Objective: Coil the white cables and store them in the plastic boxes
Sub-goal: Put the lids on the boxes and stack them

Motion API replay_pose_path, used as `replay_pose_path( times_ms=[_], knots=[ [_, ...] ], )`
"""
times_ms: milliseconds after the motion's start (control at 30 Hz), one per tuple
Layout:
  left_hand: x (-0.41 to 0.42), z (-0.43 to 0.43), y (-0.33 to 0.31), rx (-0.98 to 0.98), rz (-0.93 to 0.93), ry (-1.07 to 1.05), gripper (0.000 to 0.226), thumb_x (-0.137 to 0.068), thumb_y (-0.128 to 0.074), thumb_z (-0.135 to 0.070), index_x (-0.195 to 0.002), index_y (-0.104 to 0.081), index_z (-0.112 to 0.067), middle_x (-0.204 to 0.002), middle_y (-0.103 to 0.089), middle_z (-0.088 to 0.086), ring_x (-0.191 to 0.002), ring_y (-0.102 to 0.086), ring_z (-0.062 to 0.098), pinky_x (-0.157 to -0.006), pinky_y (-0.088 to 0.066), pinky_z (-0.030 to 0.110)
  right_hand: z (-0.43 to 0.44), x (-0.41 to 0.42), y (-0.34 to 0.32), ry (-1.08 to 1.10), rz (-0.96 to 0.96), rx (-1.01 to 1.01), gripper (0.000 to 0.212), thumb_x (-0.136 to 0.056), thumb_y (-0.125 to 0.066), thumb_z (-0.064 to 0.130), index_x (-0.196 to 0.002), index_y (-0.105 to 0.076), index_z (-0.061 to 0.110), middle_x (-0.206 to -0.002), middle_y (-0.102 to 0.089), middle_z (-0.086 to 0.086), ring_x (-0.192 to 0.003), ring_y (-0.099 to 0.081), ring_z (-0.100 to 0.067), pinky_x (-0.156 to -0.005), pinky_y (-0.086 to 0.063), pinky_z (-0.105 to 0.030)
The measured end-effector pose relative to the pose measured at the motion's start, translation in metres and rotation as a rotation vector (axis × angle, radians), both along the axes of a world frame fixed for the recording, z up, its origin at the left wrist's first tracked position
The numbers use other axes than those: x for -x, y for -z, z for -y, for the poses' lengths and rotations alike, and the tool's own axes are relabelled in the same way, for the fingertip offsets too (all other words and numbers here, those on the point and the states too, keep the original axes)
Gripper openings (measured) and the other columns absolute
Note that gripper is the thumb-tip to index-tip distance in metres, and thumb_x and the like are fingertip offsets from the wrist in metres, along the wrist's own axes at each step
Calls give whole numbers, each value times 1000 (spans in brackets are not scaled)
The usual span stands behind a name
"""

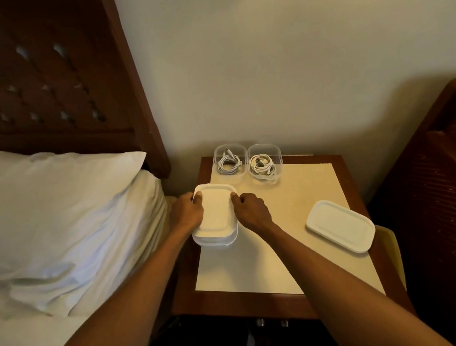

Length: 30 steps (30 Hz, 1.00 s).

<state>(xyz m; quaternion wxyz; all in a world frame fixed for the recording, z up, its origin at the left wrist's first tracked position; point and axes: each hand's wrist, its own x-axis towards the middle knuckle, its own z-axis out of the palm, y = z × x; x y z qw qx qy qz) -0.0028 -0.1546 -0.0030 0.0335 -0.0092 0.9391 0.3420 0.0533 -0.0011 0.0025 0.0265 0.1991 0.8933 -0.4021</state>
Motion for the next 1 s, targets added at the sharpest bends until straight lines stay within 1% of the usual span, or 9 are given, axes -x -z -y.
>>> replay_pose_path(
  times_ms=[133,200,300,367,433,533,733,900,1000],
  knots=[
    [-6,-4,-11,116,-126,-32,36,-102,-43,-41,-124,-56,-16,-126,-55,10,-113,-55,31,-89,-46,42,-10,3,1,86,-19,6,57,-101,-26,53,-107,-62,10,-110,-68,-10,-96,-63,-28,-83,-49,-37],
    [-6,-15,-16,149,-246,-17,36,-101,-46,-39,-130,-53,-19,-131,-50,10,-120,-48,30,-94,-43,43,-24,8,2,161,-9,14,53,-102,-29,52,-115,-57,8,-115,-65,-12,-101,-62,-30,-81,-45,-35],
    [0,-37,-24,136,-374,71,34,-100,-47,-36,-129,-54,-19,-128,-52,9,-119,-45,28,-94,-39,41,-53,20,4,277,10,30,51,-101,-35,48,-130,-45,7,-126,-60,-14,-111,-59,-33,-89,-47,-40],
    [7,-53,-26,94,-394,144,33,-100,-48,-33,-129,-54,-19,-123,-54,7,-115,-47,26,-93,-39,39,-73,31,6,334,27,35,50,-101,-41,44,-134,-38,7,-133,-57,-15,-116,-58,-35,-93,-47,-42],
    [15,-69,-22,34,-385,220,33,-99,-49,-32,-129,-55,-18,-122,-56,7,-113,-49,25,-94,-40,39,-89,43,8,371,71,13,58,-101,-43,42,-142,-29,5,-140,-51,-17,-122,-54,-37,-97,-46,-43],
    [25,-88,-15,28,-355,315,33,-99,-50,-30,-128,-55,-18,-128,-56,8,-117,-49,27,-100,-40,43,-106,60,15,441,100,0,66,-101,-38,45,-149,-19,3,-145,-46,-19,-128,-49,-39,-102,-42,-45],
    [33,-108,-14,-4,-347,356,32,-97,-51,-29,-127,-56,-18,-131,-57,8,-118,-52,27,-98,-47,46,-109,67,34,429,69,74,45,-102,-38,36,-136,-39,7,-137,-53,-17,-118,-55,-36,-97,-48,-44],
    [3,-121,-20,-44,-334,389,34,-98,-53,-26,-132,-51,-19,-132,-54,8,-120,-49,25,-99,-48,41,-102,39,26,424,101,149,45,-95,-49,37,-129,-46,7,-129,-58,-16,-110,-60,-35,-93,-52,-42],
    [-24,-135,-22,-78,-276,395,38,-100,-52,-27,-137,-47,-20,-140,-48,7,-126,-47,23,-102,-46,35,-99,11,30,402,124,185,56,-77,-45,44,-118,-55,8,-118,-67,-13,-100,-66,-35,-88,-55,-46]
  ],
)
